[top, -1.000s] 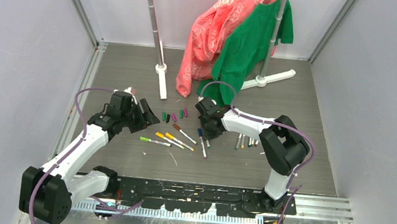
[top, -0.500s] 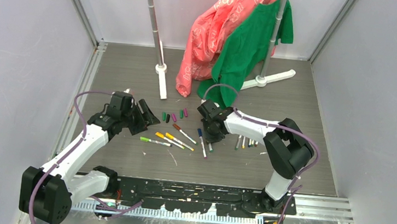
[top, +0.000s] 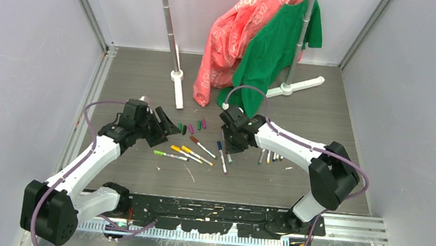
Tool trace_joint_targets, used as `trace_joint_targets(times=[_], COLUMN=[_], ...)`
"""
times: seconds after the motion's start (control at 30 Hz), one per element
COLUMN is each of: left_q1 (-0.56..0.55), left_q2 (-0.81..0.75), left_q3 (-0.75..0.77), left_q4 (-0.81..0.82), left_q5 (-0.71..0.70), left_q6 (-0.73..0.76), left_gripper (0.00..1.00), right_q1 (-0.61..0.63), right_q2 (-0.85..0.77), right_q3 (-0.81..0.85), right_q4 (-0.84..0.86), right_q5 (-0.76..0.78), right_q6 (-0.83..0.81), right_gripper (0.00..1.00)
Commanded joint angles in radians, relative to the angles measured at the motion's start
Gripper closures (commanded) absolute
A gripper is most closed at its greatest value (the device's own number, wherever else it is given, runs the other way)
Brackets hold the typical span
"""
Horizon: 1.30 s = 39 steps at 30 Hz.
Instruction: Open the pen caps
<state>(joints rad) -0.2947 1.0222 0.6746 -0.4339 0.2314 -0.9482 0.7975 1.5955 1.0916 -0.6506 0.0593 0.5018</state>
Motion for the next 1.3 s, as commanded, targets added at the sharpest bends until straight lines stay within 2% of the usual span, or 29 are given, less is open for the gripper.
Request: trace_joint_targets(times=[0.0, 0.33, 0.97, 1.27], left_q1=[-0.049, -0.151, -0.202, -0.213], left_q2=[0.036, 0.169, 0.268, 0.281], left_q3=[0.065, 0.136, 0.183, 0.156], left_q4=[0.091, 0.138, 0.2, 0.237], left_q5=[0.015, -0.011, 0.001, 0.024], left_q6=[-0.033, -0.053, -0.077, -0.088], left_gripper=[0.36, 0.35, 0.35, 0.45], right_q1=[0.032, 0.126, 0.187, 0.187], right_q2=[-0.055, -0.023, 0.032, 0.06], right_q3=[0.071, 0.164, 0.264, 0.311], right_q4=[-0.011, 0.004, 0.008, 0.022], right_q5=[-0.044, -0.103, -0.167, -0.187], right_q6=[0.031, 0.072, 0.102, 0.107], right_gripper=[0.99, 0.99, 0.99, 0.99])
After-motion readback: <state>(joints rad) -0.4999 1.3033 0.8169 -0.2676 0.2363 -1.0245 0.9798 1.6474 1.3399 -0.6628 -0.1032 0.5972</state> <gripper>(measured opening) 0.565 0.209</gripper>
